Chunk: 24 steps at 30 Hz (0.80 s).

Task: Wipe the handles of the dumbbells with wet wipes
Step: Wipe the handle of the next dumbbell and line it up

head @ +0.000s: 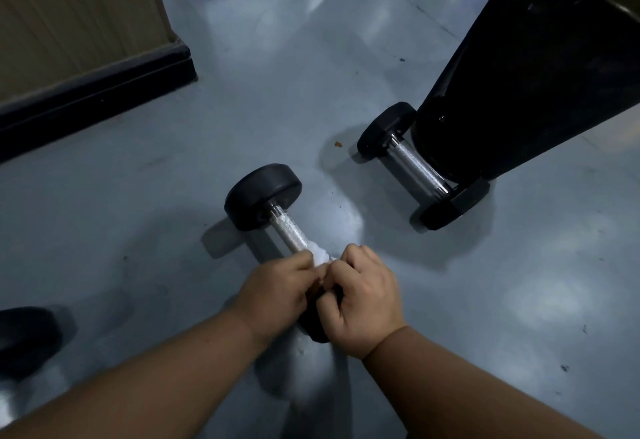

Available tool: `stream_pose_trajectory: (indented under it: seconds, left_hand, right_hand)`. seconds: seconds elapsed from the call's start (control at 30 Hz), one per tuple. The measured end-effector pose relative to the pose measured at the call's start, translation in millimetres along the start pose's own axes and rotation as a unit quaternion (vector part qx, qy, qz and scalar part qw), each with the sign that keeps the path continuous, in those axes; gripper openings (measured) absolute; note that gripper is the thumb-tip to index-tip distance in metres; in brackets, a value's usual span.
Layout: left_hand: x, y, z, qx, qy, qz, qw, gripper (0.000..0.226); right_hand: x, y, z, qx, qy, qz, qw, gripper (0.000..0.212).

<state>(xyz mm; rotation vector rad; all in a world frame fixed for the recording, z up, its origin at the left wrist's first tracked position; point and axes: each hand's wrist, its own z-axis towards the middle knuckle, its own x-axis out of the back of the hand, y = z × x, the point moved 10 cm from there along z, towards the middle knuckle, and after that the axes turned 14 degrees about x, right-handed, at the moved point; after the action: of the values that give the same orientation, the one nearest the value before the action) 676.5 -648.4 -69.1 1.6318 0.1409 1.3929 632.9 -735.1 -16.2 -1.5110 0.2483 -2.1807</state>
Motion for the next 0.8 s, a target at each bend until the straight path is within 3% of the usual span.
stream_pose_trajectory:
  seconds: [0.1,0.27,0.47,0.63,0.73,0.8]
  left_hand:
    - [9,-4,9,0.016,0.034,0.005,0.999,0.025]
    - [27,-52,25,0.156,0.084,-0.049,0.983,0.039]
    - [2,-2,12,0.027,0.026,0.031,0.999,0.032]
    - [23,-45,36,0.149,0.053,-0.017,0.987,0.033]
    - [11,-32,34,0.144,0.035,0.020,0.989,0.040]
    - [6,-30,36,0.150,0.009,0.032,0.988,0.033]
  right_hand:
    - [1,3,1,0.002,0.002,0.008,1.000,0.007]
    - [2,5,1,-0.003,0.001,0.012,1.000,0.008]
    - [2,10,1,-0.005,0.003,0.021,1.000,0.008]
    - [2,17,1,-0.022,0.000,0.023,0.999,0.008]
    - [0,21,1,-0.027,-0.013,0.040,0.999,0.009]
    - [-1,26,6,-0.048,-0.038,0.032,0.998,0.013]
